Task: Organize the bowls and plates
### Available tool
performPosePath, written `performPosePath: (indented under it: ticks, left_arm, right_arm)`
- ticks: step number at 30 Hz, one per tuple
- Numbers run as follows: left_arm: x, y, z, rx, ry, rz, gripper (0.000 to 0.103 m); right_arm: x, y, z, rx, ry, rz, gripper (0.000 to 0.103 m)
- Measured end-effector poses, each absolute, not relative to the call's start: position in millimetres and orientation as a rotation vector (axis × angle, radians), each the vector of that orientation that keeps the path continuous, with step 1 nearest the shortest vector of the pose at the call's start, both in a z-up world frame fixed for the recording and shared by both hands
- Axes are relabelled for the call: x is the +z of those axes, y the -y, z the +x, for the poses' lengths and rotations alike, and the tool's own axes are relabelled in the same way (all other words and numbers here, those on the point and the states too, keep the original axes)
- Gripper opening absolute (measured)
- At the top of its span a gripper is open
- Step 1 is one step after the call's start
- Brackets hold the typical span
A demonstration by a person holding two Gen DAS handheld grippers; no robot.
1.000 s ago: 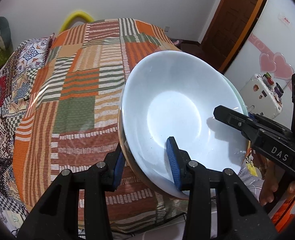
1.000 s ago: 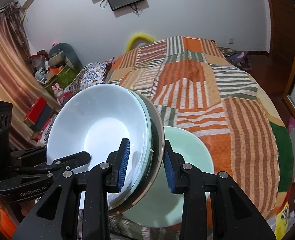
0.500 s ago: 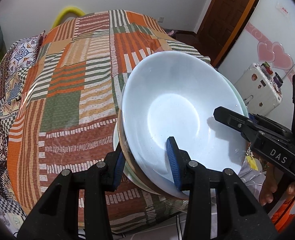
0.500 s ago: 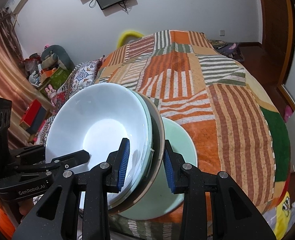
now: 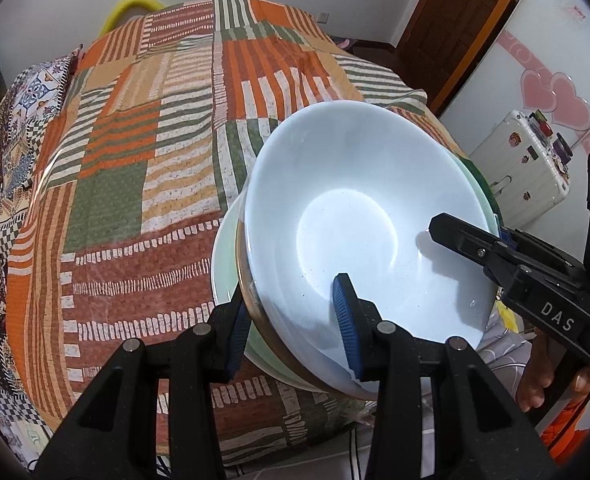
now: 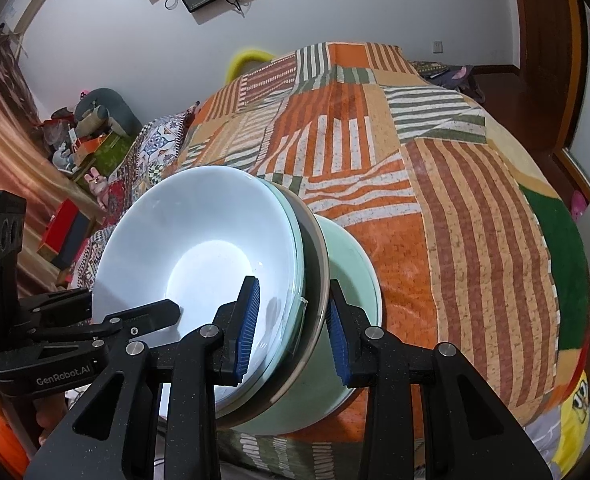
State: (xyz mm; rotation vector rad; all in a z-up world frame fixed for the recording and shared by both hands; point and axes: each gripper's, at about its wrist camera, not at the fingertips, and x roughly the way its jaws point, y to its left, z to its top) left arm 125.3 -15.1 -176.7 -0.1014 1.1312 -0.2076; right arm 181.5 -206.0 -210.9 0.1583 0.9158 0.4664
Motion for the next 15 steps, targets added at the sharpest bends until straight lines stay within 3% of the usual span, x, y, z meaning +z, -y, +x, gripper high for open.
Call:
performPosePath:
  ticks: [15]
  left_arm:
    - [-194.6, 21.4, 134.0, -0.214, -1.178, -0.105, 0.040]
  right_arm:
    - [-225.7, 208.7, 185.3, 0.440, -0.952, 0.173, 0.030]
